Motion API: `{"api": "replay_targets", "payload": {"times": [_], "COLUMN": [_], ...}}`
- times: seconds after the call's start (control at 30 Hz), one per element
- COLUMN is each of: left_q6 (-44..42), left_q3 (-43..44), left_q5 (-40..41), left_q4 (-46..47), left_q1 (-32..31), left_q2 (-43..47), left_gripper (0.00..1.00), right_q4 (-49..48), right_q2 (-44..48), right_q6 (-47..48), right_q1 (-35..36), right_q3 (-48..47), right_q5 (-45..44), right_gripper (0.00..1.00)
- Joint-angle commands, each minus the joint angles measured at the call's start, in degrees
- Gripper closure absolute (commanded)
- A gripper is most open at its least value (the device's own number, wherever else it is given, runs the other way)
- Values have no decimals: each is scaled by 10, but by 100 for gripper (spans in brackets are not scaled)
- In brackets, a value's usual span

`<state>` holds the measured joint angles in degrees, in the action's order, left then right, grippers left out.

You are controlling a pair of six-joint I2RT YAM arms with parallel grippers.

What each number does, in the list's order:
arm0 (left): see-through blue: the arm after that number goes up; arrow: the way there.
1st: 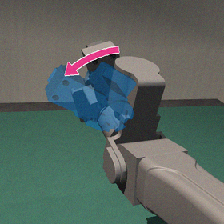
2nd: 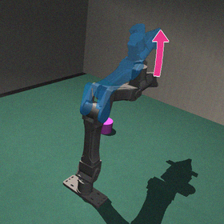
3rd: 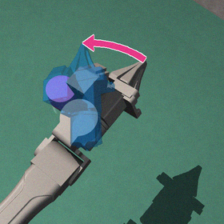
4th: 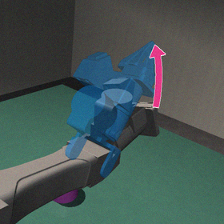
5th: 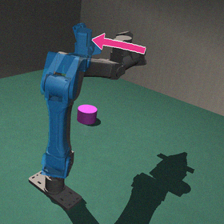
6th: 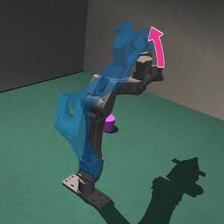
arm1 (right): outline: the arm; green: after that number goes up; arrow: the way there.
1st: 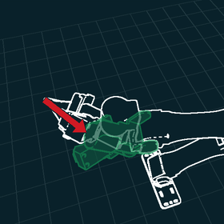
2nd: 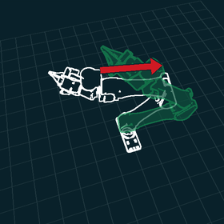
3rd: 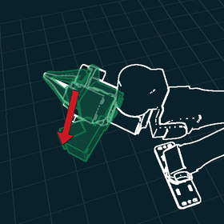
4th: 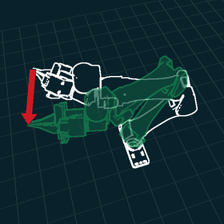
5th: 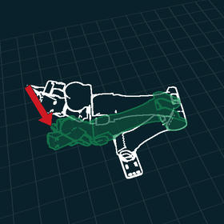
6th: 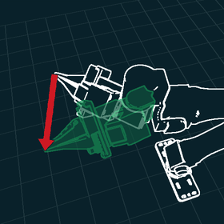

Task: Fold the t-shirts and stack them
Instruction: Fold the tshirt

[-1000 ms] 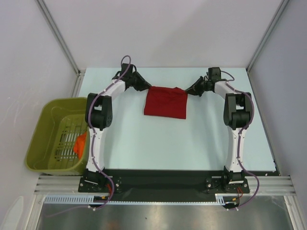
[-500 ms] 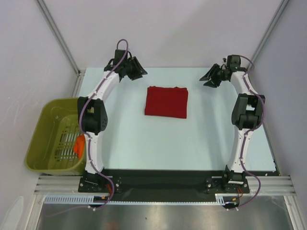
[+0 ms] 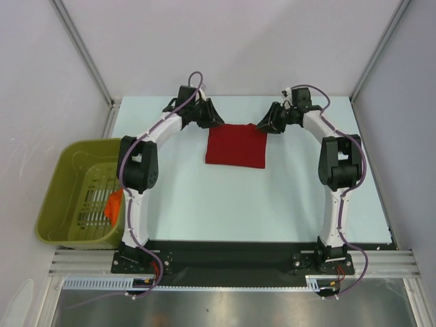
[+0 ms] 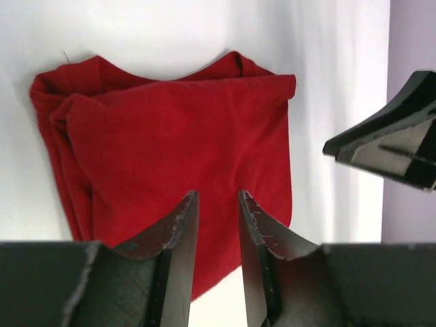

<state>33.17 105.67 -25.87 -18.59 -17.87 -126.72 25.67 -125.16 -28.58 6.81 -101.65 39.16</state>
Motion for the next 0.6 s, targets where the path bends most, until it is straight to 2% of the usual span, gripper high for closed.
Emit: {"api": "replay_targets", "payload": {"times": [0.0,0.07,0.1,0.2,0.4,0.5,0.57], "left_q6": [38,61,66,78,95,112,149], "left_q3": [-41,-65,-71,-77,-48,-19,-7], "left_q5": [-49,-59,-66,-72,-45,-20,-31], "left_q4": [107,155,169,213,241,214,225], "left_q1": [0,0,1,4,26,43,53], "left_q2": [0,-6,-17,-42,-93,-125,-153], "left_gripper": [66,66,66,66,66,66,66], "right_q4": [-162,-235,-314,-400,-450,-444,-432], "right_q2": [-16,-32,-39,-82,-148,-172,-181], "right_q6": [-78,-153,-180,-238,-277,-280,-272], "right_q1": [0,0,0,0,-13,-29,-36], "right_q3": [44,68,80,87,67,50,38], "right_q5": [46,65,70,80,65,55,47], "right_gripper": [65,67,67,70,71,71,71]}}
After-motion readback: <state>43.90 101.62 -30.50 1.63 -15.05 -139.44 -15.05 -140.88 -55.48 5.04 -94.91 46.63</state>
